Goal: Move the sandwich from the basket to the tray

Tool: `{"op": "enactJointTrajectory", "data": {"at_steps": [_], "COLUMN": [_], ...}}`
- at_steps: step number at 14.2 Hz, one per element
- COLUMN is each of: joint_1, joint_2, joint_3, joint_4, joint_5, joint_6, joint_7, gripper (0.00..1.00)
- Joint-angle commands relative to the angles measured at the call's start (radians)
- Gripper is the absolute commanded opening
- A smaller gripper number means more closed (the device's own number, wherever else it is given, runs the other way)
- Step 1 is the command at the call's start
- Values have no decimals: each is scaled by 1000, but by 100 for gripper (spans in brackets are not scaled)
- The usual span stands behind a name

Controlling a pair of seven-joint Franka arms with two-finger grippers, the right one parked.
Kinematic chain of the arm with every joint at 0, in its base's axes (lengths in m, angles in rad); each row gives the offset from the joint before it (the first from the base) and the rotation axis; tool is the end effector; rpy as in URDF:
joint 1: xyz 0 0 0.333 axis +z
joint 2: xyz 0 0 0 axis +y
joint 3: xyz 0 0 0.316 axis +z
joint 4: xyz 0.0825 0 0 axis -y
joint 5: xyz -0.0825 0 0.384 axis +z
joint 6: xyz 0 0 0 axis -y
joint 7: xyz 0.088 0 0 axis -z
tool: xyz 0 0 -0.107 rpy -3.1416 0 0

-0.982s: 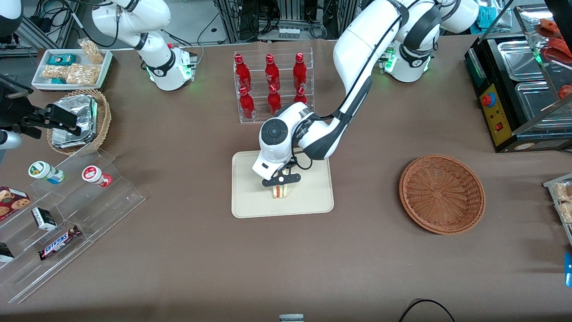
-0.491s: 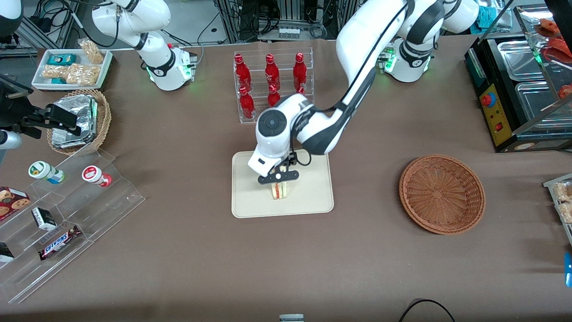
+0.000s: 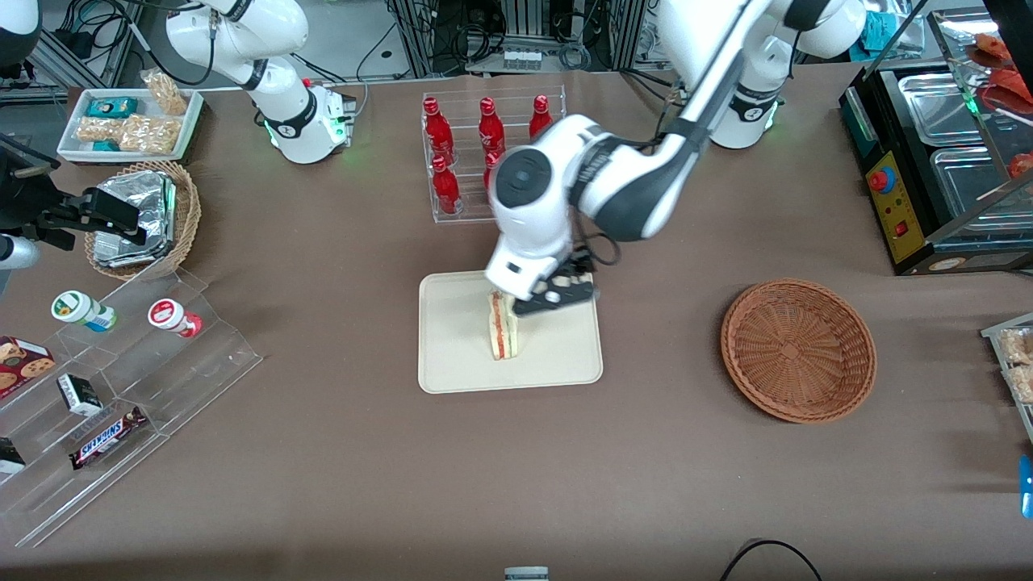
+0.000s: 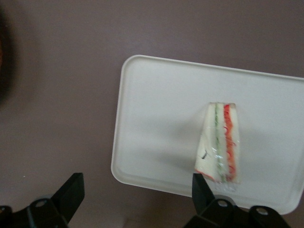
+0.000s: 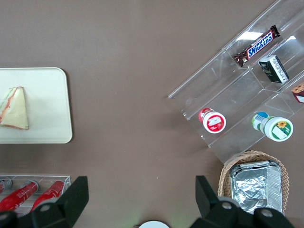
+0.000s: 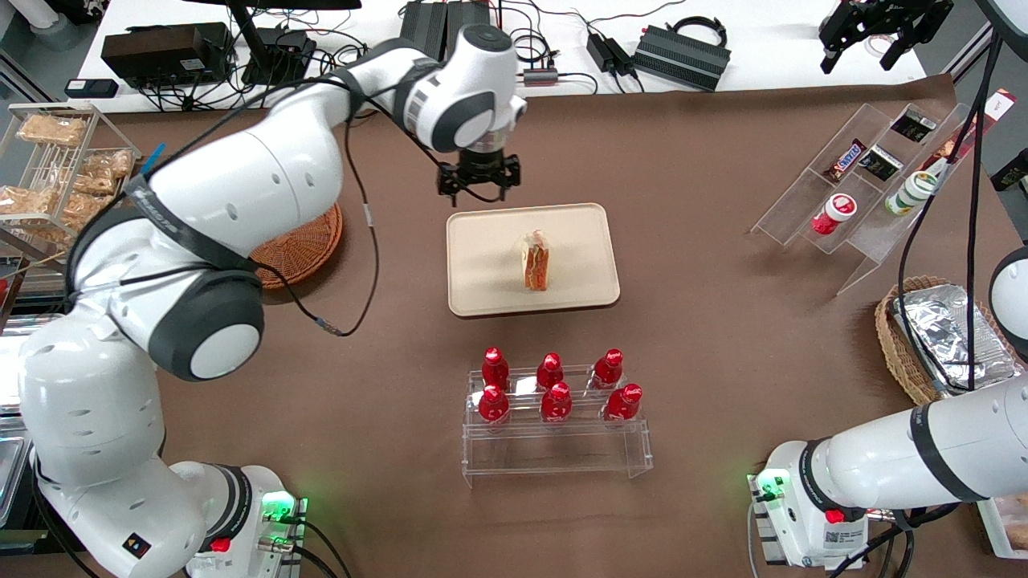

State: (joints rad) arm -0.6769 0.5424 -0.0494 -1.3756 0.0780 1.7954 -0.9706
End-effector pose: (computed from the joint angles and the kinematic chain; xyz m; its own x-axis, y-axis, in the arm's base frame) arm 0.5299 -0.4533 0.3914 0.9733 0.2276 -0.0294 0.2222 -0.9666 -0.1276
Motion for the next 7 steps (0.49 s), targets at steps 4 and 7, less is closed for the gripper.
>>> {"op": "enactJointTrajectory", "data": {"at_steps": [4,7], "joint_1": [184,289], "joint_2": [-232,-335], "joint_3": [-9,-9], "joint_4": [-293,-390], "joint_5": [-3,-3], "joint_6": [9,-2], "joint_7": [261,419], "gripper": [100,100]}}
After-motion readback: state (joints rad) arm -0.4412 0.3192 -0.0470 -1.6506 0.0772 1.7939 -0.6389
